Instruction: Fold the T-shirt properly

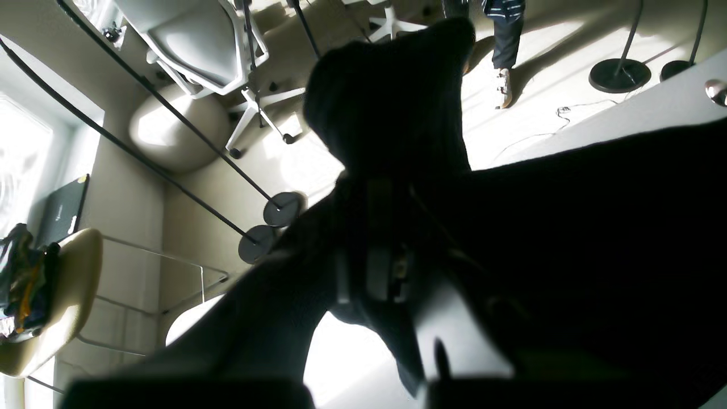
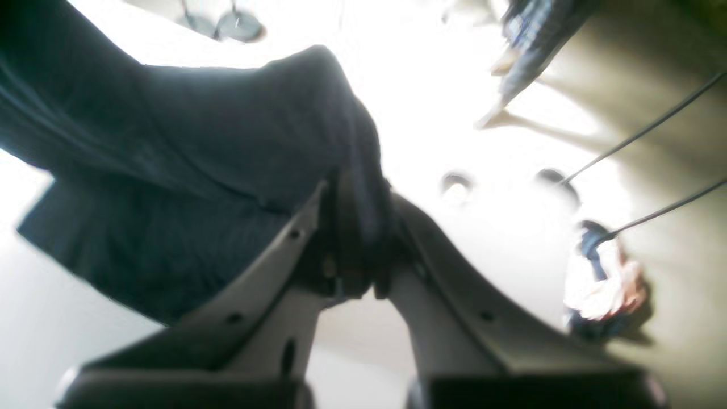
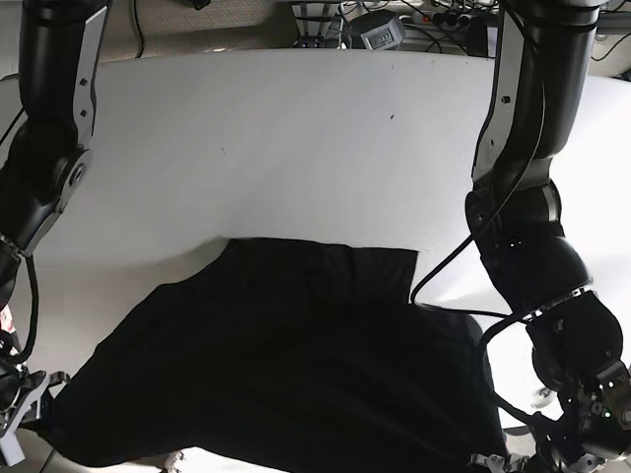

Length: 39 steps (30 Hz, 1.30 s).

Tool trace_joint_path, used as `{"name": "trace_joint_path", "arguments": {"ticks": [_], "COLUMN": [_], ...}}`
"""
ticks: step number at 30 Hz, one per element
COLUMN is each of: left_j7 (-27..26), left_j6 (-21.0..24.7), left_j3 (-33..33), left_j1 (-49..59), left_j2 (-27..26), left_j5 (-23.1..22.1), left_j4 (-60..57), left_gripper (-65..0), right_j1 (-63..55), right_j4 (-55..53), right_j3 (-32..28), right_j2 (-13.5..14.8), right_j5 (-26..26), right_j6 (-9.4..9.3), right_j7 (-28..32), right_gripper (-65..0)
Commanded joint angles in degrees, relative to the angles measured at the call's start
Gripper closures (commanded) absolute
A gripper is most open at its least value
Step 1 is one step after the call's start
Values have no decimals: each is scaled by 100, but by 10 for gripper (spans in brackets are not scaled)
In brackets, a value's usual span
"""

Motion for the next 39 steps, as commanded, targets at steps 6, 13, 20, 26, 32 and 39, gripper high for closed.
{"name": "trace_joint_path", "arguments": {"ticks": [6,13,20,26,32,39], "left_j7": [-107,218,218,218,218,218], "left_j6": [21,-14,-28,-28,-28,-28], "left_j3": [-323,-332,-780,-1378,-1774,-2213], "left_j1": [-194,1784,3858,5344,6249,6900], "left_j2": [-66,-435,-549,-549,-549,-558], "left_j5": [-51,-60,-68,-68,-60,-60], "left_j4": [731,2313,3192,3236,3315,3350], "left_gripper": [0,0,0,0,0,0], "right_j1": [1031,-569,-3347,-5677,-6820,-7514], "right_j4": [120,832,2336,3259,3276,3276], "right_j3": [-687,-124,738,1362,1388,1388], "right_j2": [234,278,-232,-821,-1085,-1287], "right_j5": [141,923,932,941,932,932], "right_j6": [8,8,8,8,8,8], "right_j7": [66,-83,-83,-83,-48,-48], "right_gripper": [-21,-21,-21,-21,-21,-21]}}
